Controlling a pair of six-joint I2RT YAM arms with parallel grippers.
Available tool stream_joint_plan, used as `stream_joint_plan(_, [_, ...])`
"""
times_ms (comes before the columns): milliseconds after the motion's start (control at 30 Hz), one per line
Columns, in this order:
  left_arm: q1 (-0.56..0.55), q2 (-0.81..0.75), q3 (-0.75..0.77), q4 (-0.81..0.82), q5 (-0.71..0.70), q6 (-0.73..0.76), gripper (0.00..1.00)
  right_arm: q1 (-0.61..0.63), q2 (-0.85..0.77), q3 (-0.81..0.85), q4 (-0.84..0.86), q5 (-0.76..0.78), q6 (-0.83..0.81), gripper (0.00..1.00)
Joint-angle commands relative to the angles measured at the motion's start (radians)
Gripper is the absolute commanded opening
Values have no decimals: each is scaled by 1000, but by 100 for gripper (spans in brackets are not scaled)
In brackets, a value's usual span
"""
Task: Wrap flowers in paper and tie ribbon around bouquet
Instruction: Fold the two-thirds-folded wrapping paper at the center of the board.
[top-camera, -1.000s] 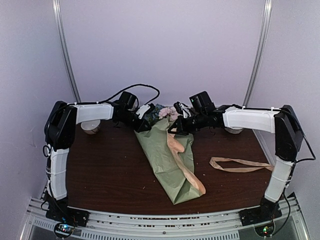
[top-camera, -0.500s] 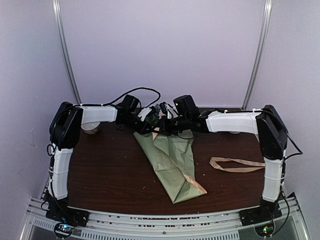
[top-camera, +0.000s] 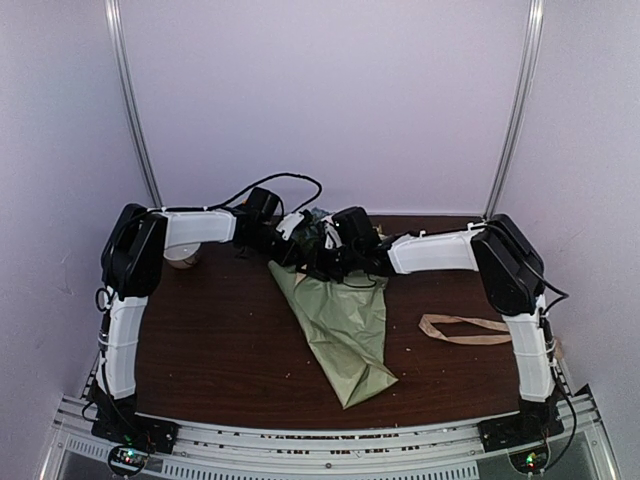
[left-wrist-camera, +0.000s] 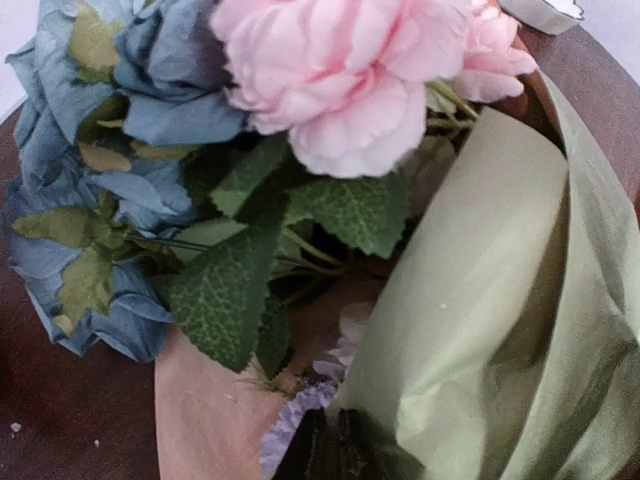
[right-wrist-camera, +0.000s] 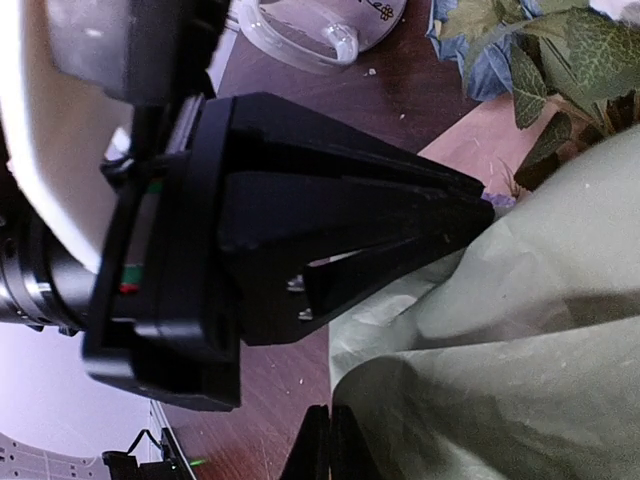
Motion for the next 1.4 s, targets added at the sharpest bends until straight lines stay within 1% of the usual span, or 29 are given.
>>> stream_joint_plan(0, [9, -29, 39, -32, -46, 3, 22, -19, 14, -17, 71, 58, 83, 0])
stream_joint_plan(100, [14, -69, 34, -37, -72, 12, 38, -26, 32, -16, 67, 61, 89, 0])
stream_joint_plan(200, [14, -124, 10, -47, -75, 23, 58, -27, 52, -2, 60, 56, 90, 0])
stream_joint_plan(267, [15, -177, -37, -46, -90, 13, 63, -27, 60, 7, 60, 52, 93, 0])
stream_joint_plan(333, [14, -253, -117, -27, -99, -15, 64, -27, 61, 18, 62, 51, 92, 0])
stream_joint_plan(433, [11, -375, -280, 32, -88, -72, 64, -27, 55, 29, 60, 58, 88, 0])
stream_joint_plan(467, [6, -416, -344, 47, -79, -97, 63, -27, 54, 32, 60, 60, 86, 0])
stream_joint_plan(533, [-20, -436, -399, 68, -40, -134, 59, -27, 54, 38, 60, 64, 84, 0])
stream_joint_plan(600, [-61, -418, -414, 60, -24, -128, 58, -26, 54, 42, 61, 64, 83, 0])
stream_joint_plan(667, [-86, -388, -412, 60, -40, -123, 59, -26, 52, 40, 62, 60, 79, 0])
stream_joint_plan(800, [-90, -341, -384, 87, -76, -140, 67, -24, 37, 28, 71, 51, 72, 0])
stream_joint_plan(900, [-90, -298, -337, 67, -108, -125, 67, -20, 20, 24, 67, 54, 54, 0])
stream_joint_plan(1033, [-95, -263, -314, 73, -84, -126, 63, -18, 9, 24, 66, 51, 41, 0])
stream_joint_plan(1100, [-97, -251, -316, 76, -78, -124, 56, -18, 5, 24, 67, 47, 39, 0])
stream_joint_plan(1133, [-97, -248, -321, 81, -72, -126, 48, -17, 4, 24, 66, 46, 38, 0])
stream_joint_plan(1233, [-98, -254, -344, 104, -54, -132, 18, -16, -6, 25, 56, 44, 23, 0])
stream_joint_plan(1267, [-98, -258, -352, 114, -52, -137, 10, -16, -11, 25, 47, 45, 14, 0])
stream_joint_plan(1300, [-96, -258, -358, 122, -49, -139, 4, -15, -18, 24, 41, 47, 4, 0])
stream_joint_plan(1333, [-96, -257, -363, 128, -45, -141, 1, -14, -25, 22, 39, 45, -11, 1])
stream_joint_plan(1367, [-95, -255, -367, 137, -40, -142, 0, -13, -35, 18, 38, 41, -31, 2])
